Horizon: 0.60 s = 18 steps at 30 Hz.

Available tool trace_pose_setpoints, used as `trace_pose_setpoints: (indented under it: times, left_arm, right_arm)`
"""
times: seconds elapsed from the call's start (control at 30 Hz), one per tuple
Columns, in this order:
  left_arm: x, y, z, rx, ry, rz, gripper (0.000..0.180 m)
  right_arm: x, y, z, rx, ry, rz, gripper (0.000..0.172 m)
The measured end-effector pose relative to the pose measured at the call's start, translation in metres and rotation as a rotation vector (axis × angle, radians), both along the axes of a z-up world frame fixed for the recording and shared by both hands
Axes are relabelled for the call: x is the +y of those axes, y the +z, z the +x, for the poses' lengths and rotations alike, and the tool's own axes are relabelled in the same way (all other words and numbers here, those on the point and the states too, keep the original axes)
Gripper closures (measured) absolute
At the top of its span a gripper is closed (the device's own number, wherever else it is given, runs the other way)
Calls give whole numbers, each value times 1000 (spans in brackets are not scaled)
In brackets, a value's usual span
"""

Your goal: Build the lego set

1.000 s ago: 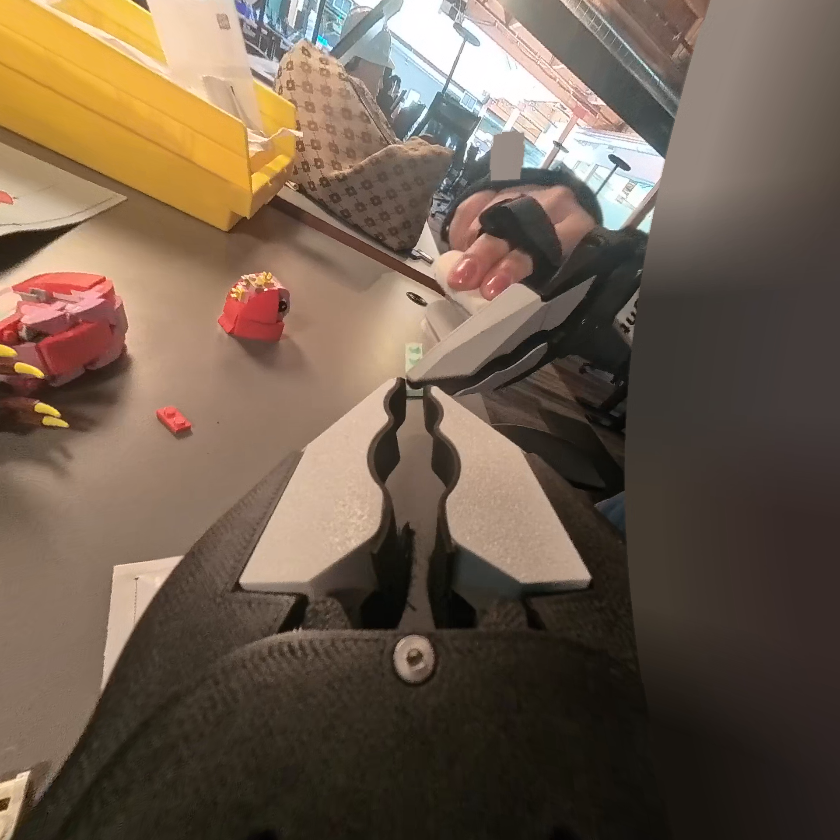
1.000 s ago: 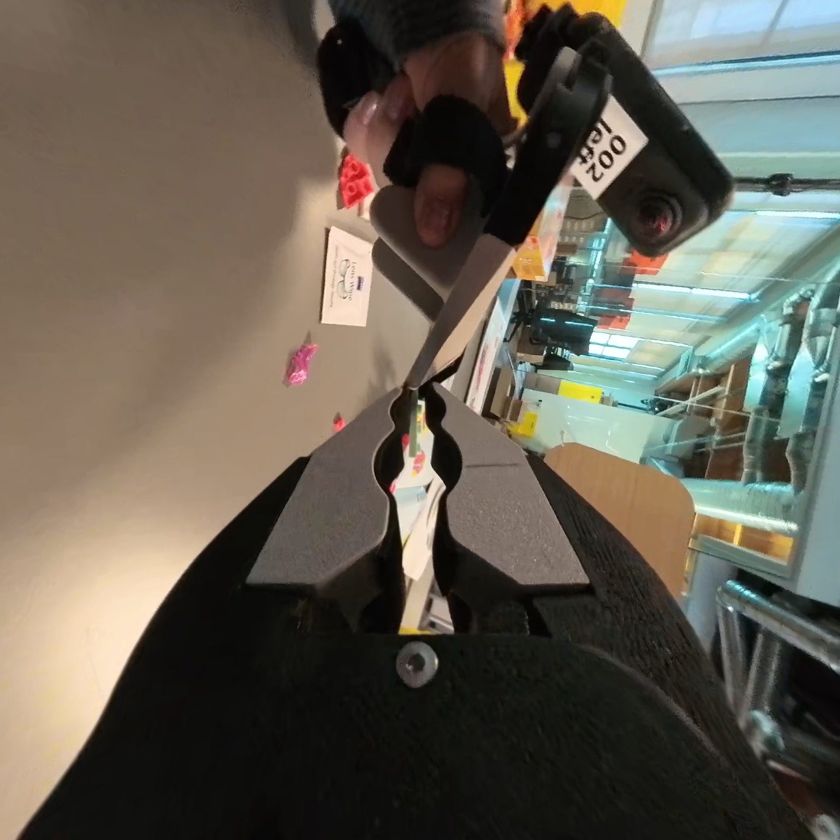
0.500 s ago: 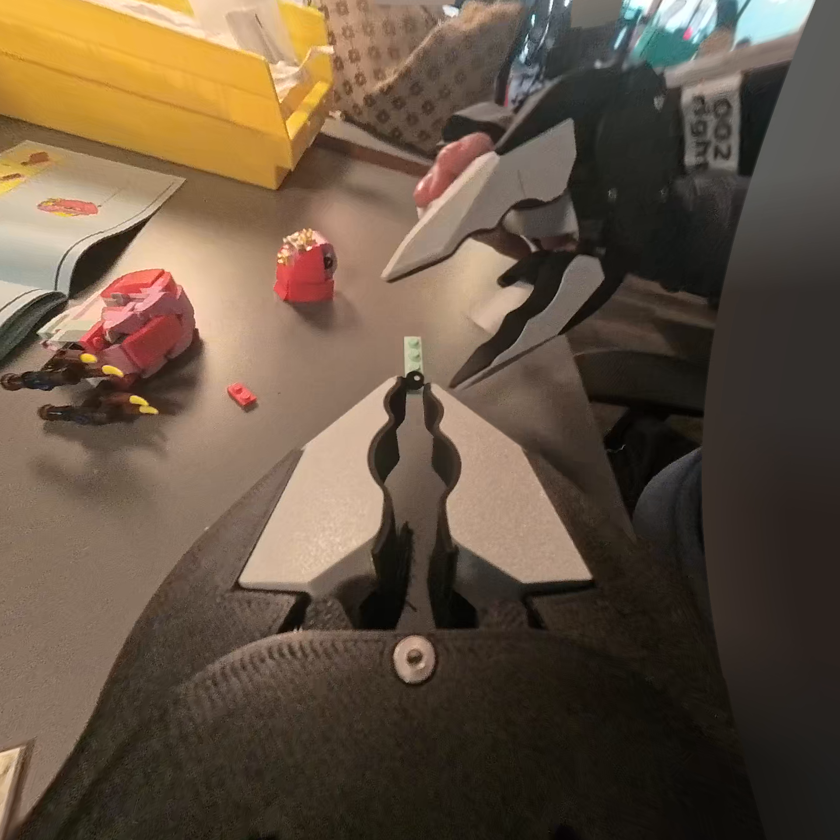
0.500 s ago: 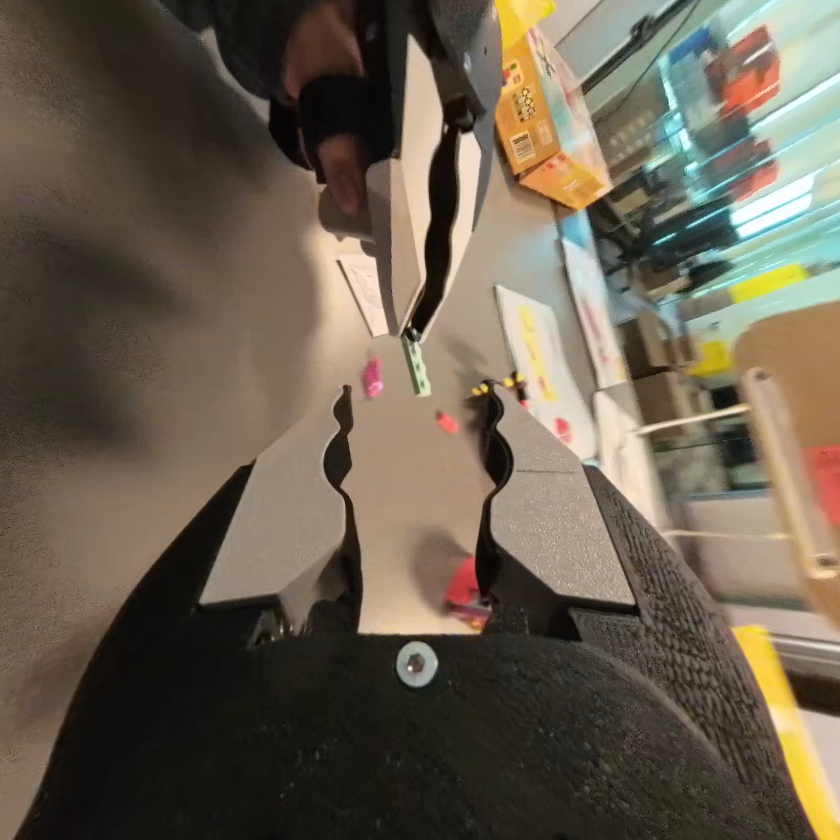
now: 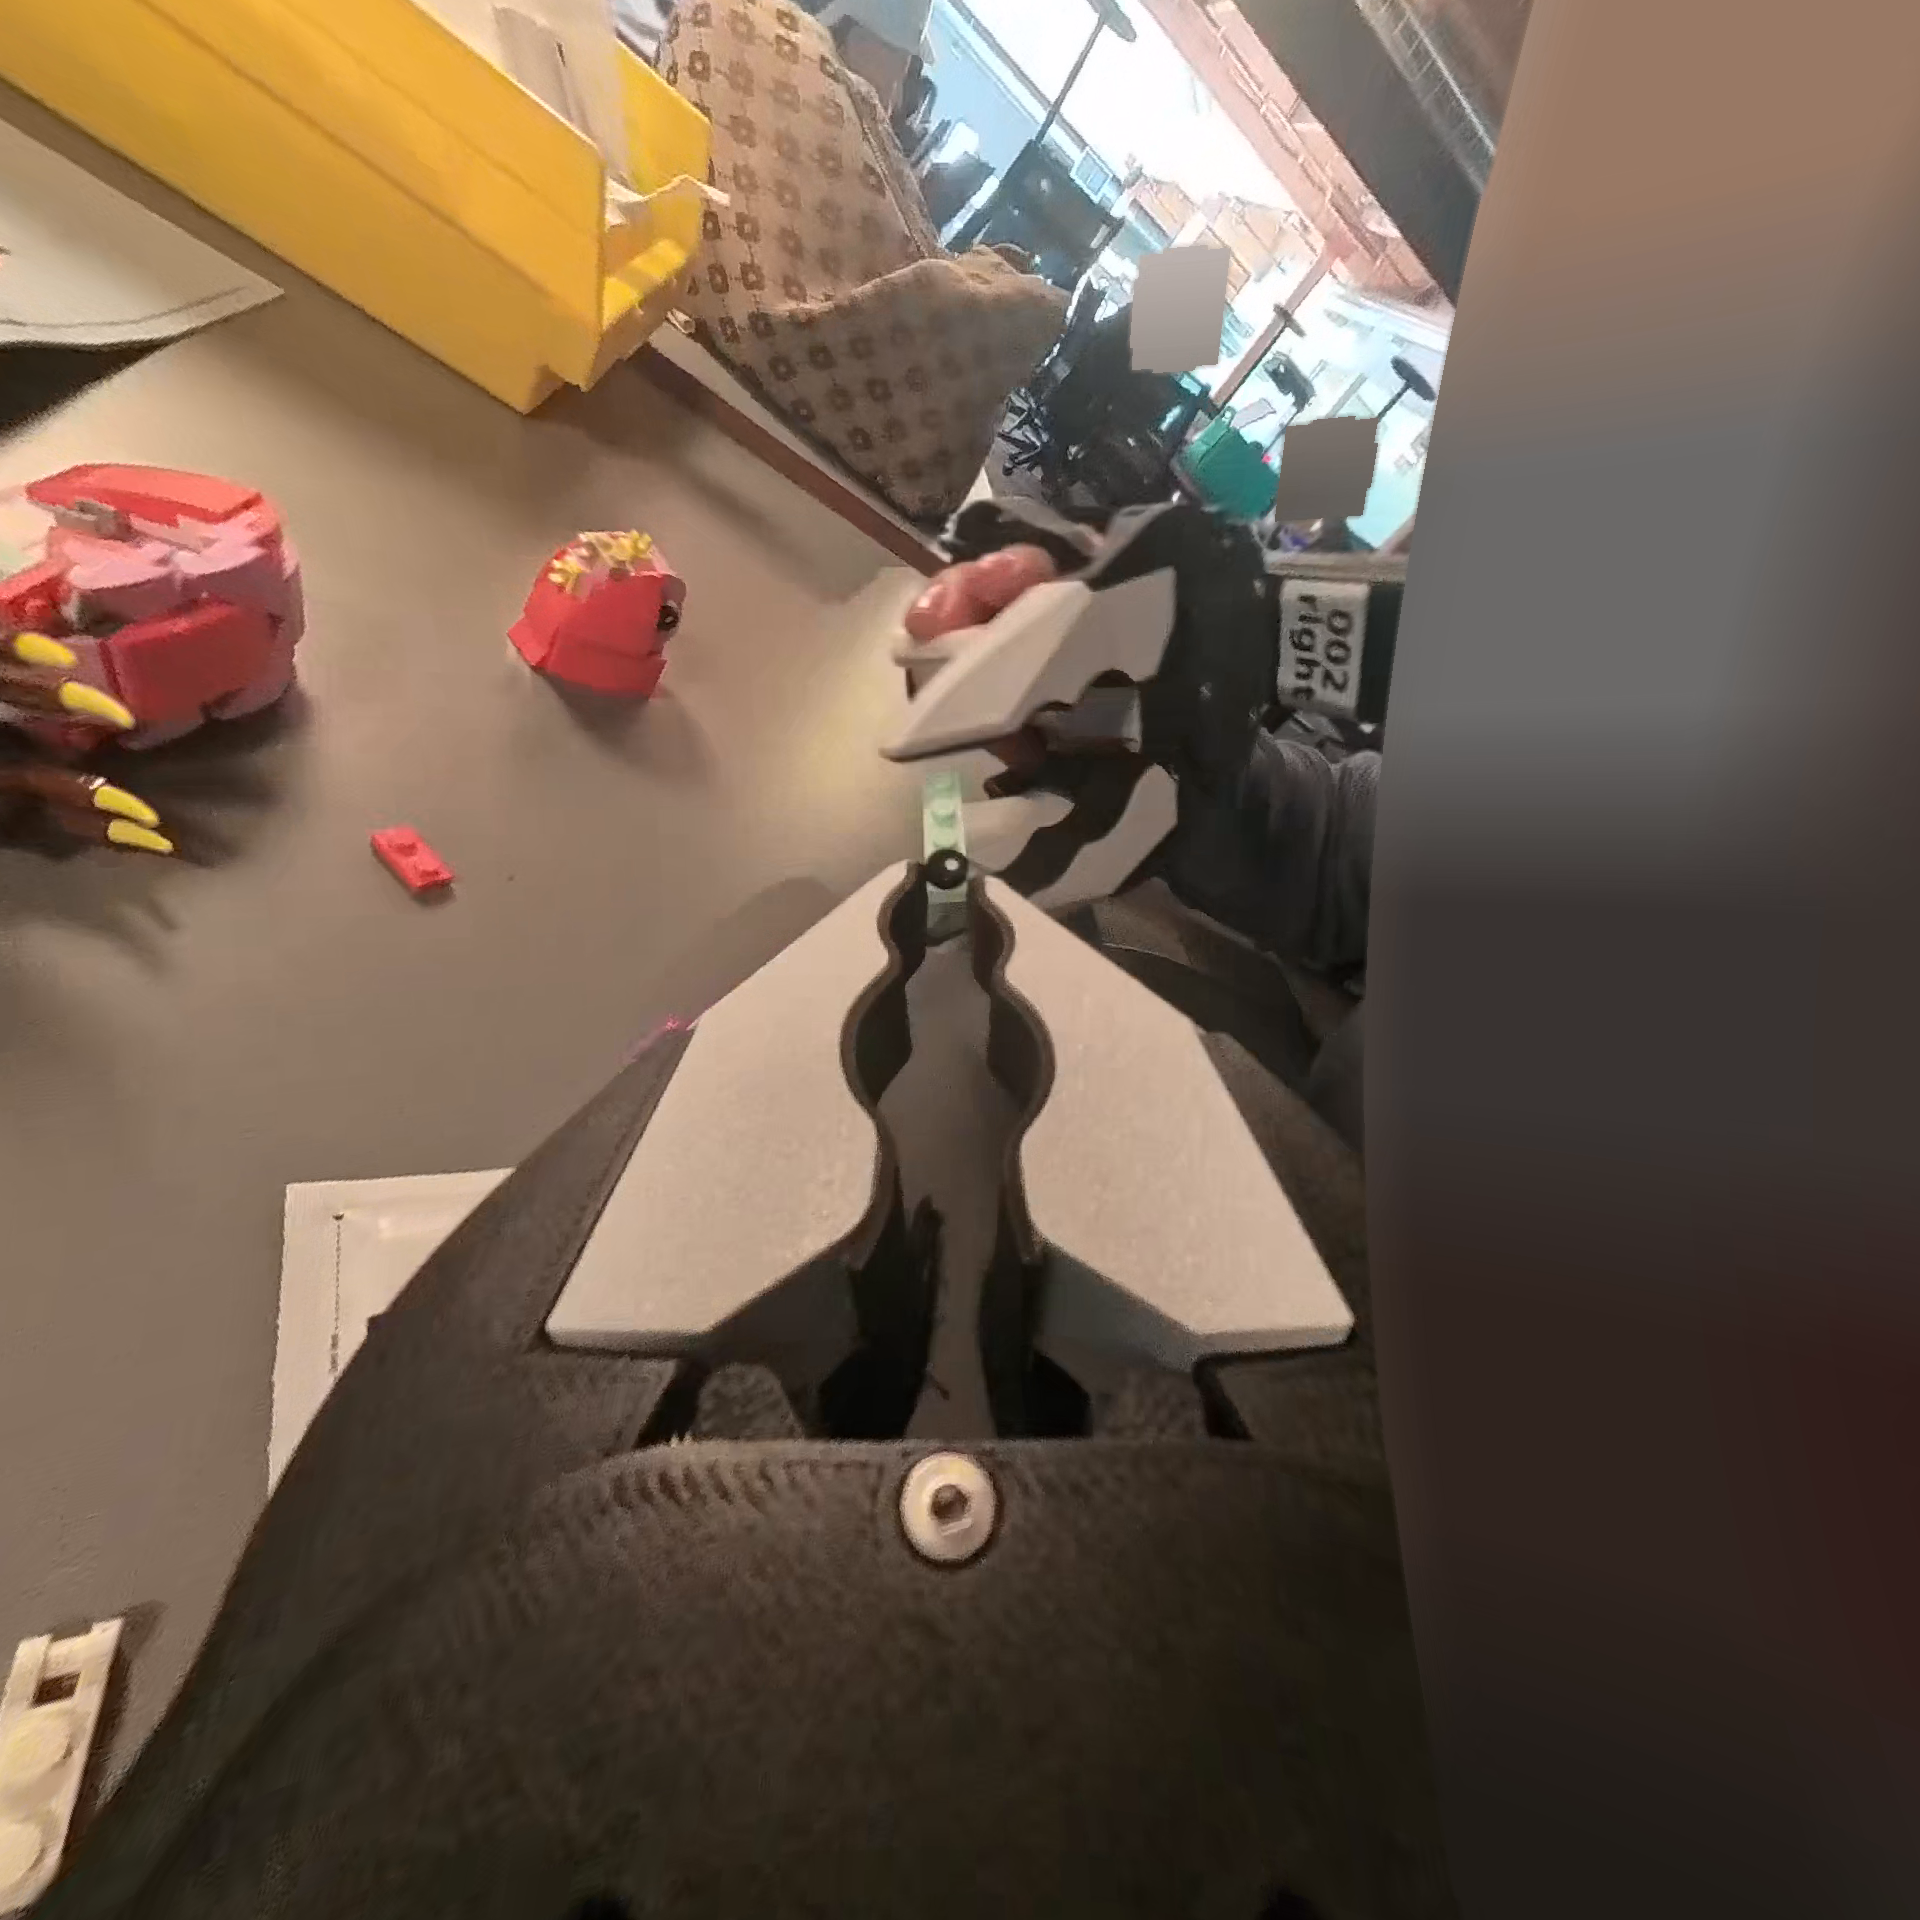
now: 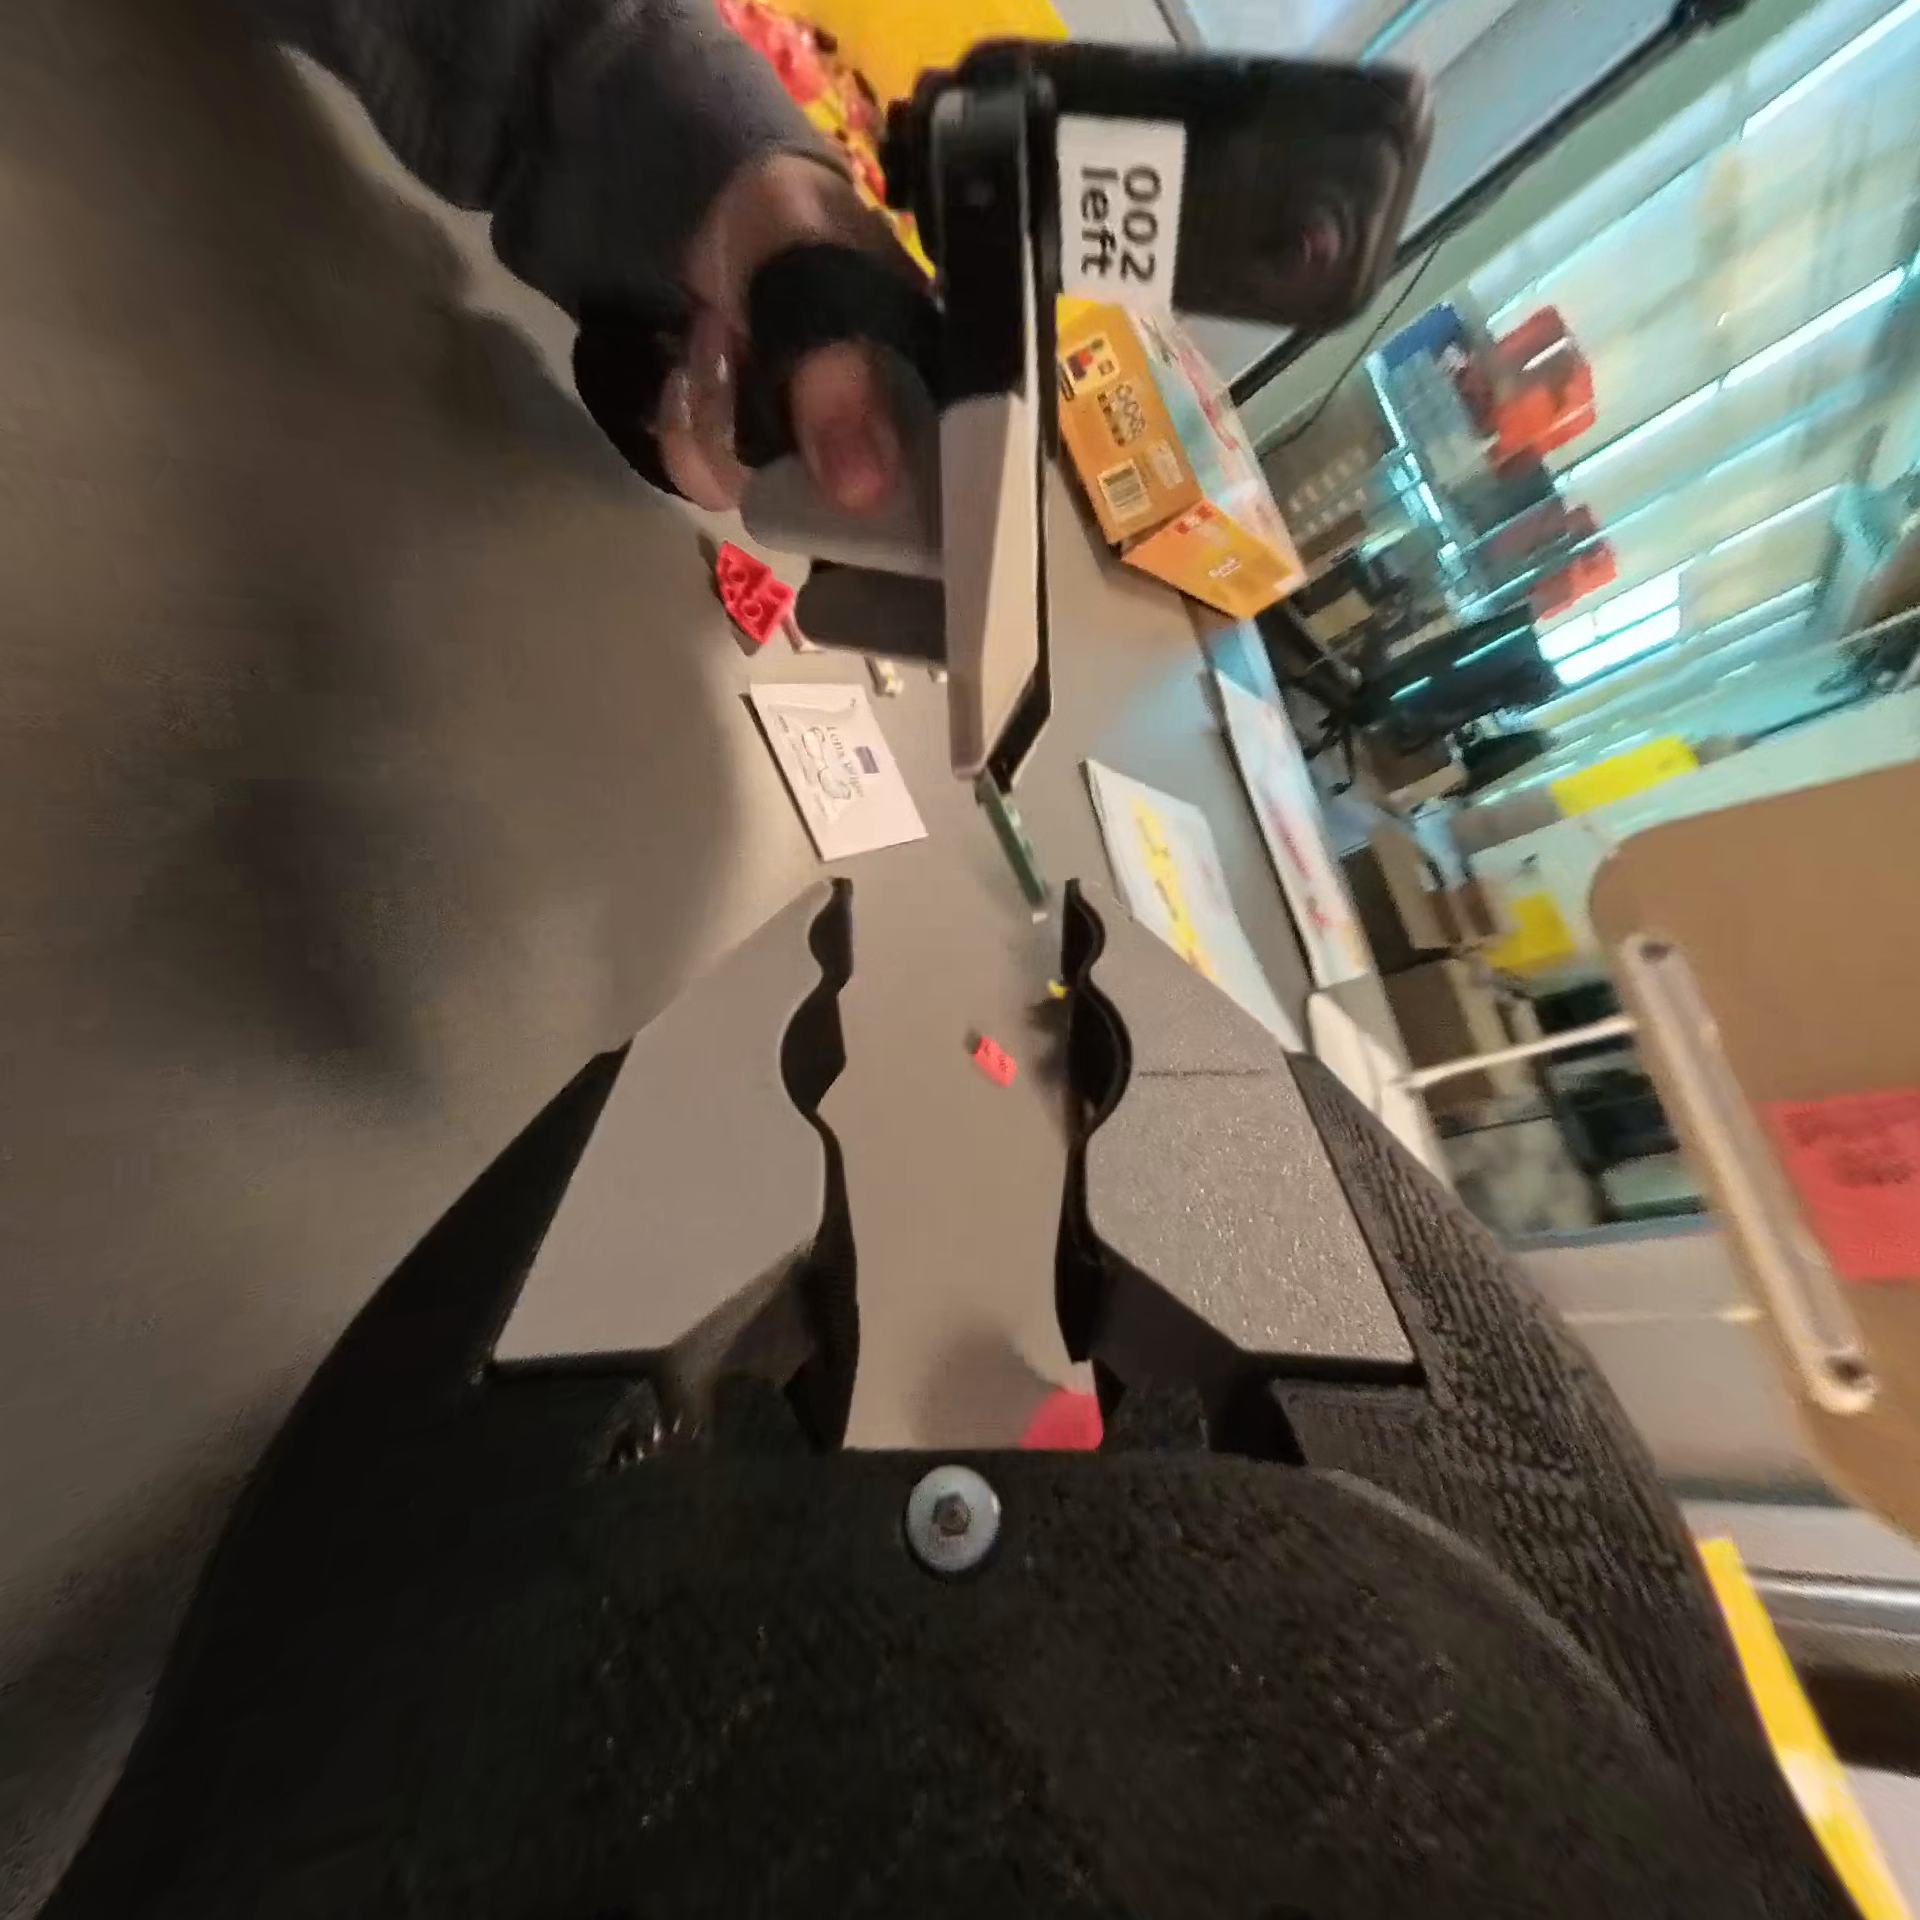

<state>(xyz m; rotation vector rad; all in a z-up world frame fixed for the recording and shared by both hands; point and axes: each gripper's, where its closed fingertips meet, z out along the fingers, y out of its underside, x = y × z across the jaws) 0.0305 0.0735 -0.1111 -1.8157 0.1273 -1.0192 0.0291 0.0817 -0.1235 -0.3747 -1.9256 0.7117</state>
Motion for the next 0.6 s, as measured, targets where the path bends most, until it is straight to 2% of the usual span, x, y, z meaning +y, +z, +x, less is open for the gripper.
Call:
trace_pose_setpoints:
  times: [0.13,0.37,0.5,0.6]
  left_arm:
    - [1,-4,-1,-29,-7,-25,174]
    - [0,-5,2,-55,-30,-41,174]
    - [-1,-7,1,-41,-28,-51,174]
    - [-1,-13,4,2,-36,-65,174]
  right_arm:
    - [-6,3,-9,37,-7,145,141]
    - [-15,6,-14,61,69,177,165]
    - [-15,3,-14,58,81,218,167]
    - [-15,-3,-10,-7,98,211,168]
